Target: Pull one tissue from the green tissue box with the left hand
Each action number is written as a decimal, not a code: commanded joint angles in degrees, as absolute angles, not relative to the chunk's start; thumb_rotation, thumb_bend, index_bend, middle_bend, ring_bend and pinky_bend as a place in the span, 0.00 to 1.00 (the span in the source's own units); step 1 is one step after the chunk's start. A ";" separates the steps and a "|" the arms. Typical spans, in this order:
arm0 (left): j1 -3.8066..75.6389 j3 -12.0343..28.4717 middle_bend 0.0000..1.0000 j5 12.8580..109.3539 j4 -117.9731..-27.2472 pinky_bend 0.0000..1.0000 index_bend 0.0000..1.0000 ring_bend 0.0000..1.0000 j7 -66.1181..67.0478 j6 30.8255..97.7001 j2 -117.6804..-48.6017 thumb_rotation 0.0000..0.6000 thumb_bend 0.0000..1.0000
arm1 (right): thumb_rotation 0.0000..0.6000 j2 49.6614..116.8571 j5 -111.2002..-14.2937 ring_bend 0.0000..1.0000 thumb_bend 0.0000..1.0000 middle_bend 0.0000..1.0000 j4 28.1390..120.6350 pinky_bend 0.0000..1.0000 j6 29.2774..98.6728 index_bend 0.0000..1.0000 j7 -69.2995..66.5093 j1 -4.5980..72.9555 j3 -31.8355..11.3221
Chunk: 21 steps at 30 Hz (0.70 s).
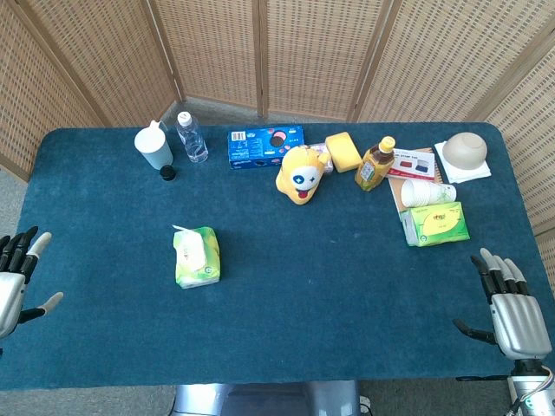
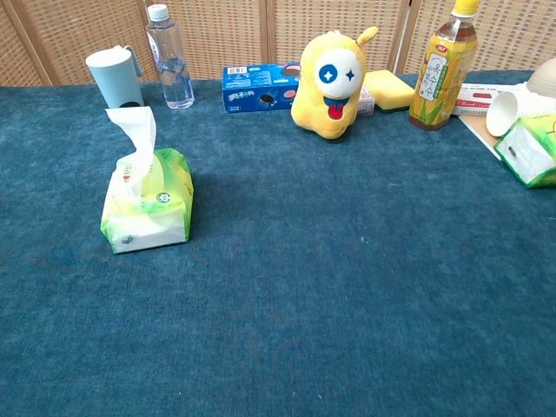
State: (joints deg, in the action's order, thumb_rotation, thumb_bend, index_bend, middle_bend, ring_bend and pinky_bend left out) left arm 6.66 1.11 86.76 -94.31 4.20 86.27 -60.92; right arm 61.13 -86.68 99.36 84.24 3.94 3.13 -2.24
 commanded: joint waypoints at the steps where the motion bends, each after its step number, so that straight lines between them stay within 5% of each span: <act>1: 7.12 1.20 0.00 86.23 -94.10 0.00 0.00 0.00 3.45 84.96 -60.42 1.00 0.14 | 0.91 61.08 -86.48 0.00 0.00 0.00 99.37 0.00 84.21 0.00 3.87 3.12 -2.32; 13: 14.50 3.52 0.00 86.08 -97.62 0.00 0.00 0.00 10.14 75.35 -61.27 1.00 0.14 | 0.91 60.84 -87.16 0.00 0.00 0.00 99.68 0.00 84.29 0.00 3.71 3.18 -2.11; 21: 24.60 7.89 0.00 83.77 -99.68 0.00 0.00 0.00 20.54 65.24 -67.62 1.00 0.16 | 0.91 60.29 -86.82 0.00 0.00 0.00 99.64 0.00 84.21 0.00 2.43 3.15 -2.23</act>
State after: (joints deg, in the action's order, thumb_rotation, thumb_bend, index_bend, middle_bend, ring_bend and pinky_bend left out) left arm 21.84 6.31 85.14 -98.93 17.23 68.04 -65.24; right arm 60.36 -86.86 99.67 84.21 2.54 3.15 -2.20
